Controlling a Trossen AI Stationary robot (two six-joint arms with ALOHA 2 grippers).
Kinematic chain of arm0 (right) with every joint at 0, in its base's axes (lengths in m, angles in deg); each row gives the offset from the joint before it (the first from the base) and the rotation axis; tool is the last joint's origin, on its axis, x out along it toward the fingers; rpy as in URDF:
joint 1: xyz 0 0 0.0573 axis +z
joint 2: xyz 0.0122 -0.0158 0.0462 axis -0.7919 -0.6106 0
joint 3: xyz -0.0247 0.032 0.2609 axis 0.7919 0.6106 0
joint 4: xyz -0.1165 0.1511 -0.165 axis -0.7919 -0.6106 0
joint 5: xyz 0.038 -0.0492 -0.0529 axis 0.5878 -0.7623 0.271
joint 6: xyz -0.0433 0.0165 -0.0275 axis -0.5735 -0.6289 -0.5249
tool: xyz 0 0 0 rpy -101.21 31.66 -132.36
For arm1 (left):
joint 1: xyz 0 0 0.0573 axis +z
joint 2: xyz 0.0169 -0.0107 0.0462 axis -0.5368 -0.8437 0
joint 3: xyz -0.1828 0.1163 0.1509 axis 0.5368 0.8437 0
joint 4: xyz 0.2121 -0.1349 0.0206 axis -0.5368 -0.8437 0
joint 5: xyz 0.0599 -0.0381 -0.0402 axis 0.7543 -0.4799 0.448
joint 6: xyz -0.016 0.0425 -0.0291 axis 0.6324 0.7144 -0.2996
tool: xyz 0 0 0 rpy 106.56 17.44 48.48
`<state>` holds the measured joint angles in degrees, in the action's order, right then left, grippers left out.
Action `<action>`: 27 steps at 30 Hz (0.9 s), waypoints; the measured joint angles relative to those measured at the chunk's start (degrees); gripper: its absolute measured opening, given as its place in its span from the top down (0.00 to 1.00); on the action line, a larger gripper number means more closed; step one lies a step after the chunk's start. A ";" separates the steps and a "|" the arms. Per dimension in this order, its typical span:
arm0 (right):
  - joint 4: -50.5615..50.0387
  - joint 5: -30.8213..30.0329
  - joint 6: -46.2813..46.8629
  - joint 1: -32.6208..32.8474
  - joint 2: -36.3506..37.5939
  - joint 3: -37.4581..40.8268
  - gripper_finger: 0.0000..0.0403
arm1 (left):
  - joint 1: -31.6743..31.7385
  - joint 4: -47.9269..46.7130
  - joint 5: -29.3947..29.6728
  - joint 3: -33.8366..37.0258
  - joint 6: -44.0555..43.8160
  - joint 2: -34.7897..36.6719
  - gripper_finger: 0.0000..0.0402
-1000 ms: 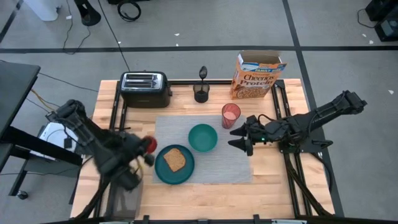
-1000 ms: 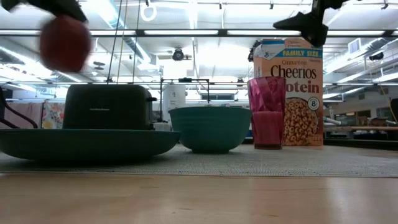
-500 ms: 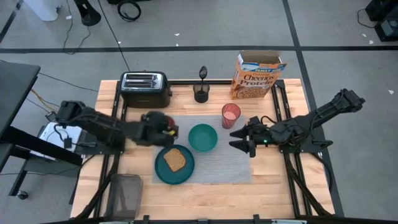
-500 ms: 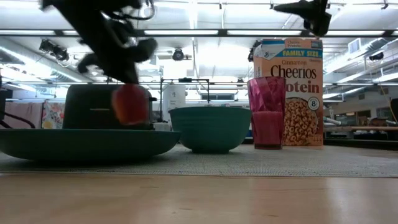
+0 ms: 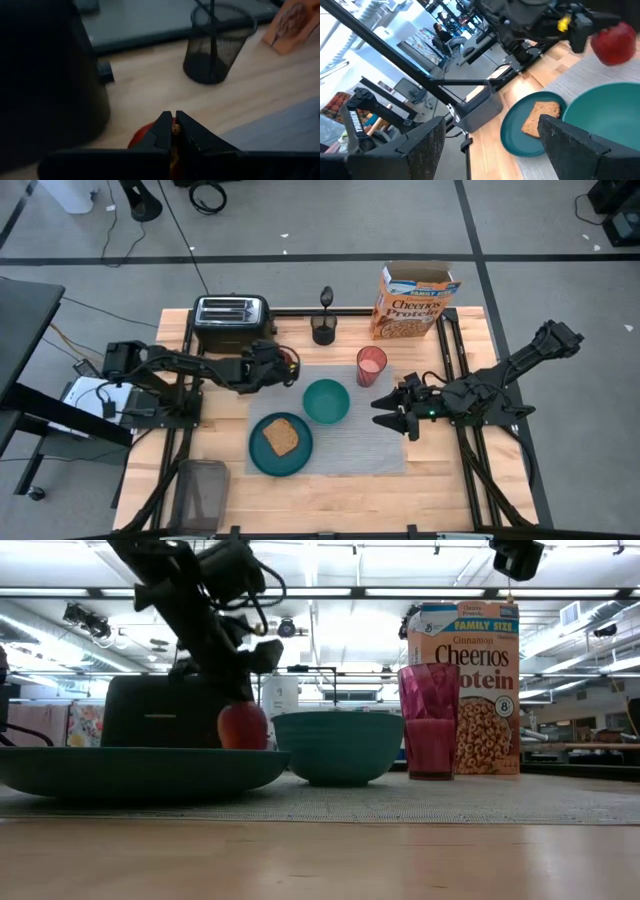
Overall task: Arrange a breakfast setting
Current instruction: Put the apple on the gray placemat to the top left of the dark green bowl
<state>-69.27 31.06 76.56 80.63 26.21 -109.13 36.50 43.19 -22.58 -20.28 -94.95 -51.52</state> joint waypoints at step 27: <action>-0.25 -1.73 1.60 2.17 0.00 0.00 0.21 | -3.99 -4.50 -7.03 -0.10 -5.35 -1.47 0.95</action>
<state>-69.52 29.34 78.16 82.80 26.21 -109.13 32.51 38.69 -29.60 -20.38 -100.30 -52.99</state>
